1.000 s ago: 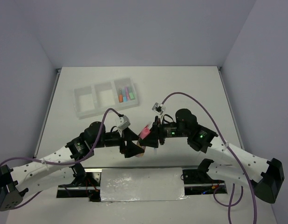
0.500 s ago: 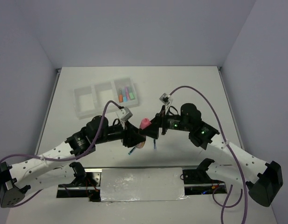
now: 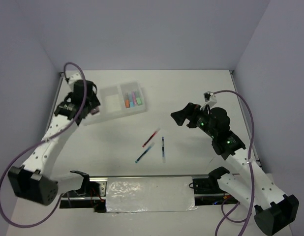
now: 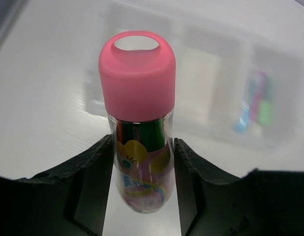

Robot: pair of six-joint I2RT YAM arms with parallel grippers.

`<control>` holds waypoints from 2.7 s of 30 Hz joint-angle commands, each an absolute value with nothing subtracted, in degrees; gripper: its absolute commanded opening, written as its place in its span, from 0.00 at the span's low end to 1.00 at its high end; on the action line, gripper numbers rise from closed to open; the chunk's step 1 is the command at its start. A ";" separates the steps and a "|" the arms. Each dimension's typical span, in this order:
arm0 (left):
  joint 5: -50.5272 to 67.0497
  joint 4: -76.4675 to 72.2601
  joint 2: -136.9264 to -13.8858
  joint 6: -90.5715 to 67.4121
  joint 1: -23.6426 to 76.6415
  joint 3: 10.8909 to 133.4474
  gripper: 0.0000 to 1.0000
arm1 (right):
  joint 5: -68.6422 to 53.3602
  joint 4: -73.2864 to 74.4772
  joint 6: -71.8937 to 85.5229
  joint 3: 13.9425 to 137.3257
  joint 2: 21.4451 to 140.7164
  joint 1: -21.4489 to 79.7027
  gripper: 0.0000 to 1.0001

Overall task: Sort the stationery into containers
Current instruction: Place the stationery in the storage box, then pick up the pen from the center of the board.

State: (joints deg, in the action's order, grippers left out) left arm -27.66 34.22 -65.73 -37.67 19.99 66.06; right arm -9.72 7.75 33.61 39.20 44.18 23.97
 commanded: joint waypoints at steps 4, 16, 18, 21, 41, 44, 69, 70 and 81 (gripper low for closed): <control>-29.96 39.64 -85.12 -34.81 0.19 79.50 0.00 | -7.03 10.19 31.74 38.50 40.79 23.82 1.00; -22.15 33.13 -102.03 -28.30 -2.90 90.17 0.07 | -9.49 12.57 26.02 38.06 40.43 23.73 1.00; -21.54 32.87 -102.48 -28.48 -2.81 90.00 0.12 | -9.67 12.22 26.10 37.88 41.22 23.82 1.00; -20.13 31.73 -101.96 -28.83 -2.90 88.16 0.37 | -10.72 10.73 26.45 37.53 42.97 23.73 1.00; -21.53 43.76 -93.53 -28.65 -0.27 92.11 0.99 | 13.70 21.09 34.35 43.33 65.90 42.96 0.83; -21.01 43.07 -85.10 -26.72 4.03 88.25 0.99 | 13.98 19.69 36.64 41.49 69.77 44.99 0.63; -16.44 35.95 -55.11 -21.62 8.26 55.81 0.99 | 24.16 26.27 46.68 47.63 84.48 58.35 0.00; -16.35 35.77 -54.67 -21.71 8.35 55.64 0.99 | 24.52 25.58 45.45 48.68 83.24 58.71 0.00; -20.74 36.30 -52.91 -23.11 8.09 55.55 0.99 | 12.92 20.89 14.42 94.17 110.45 55.99 0.00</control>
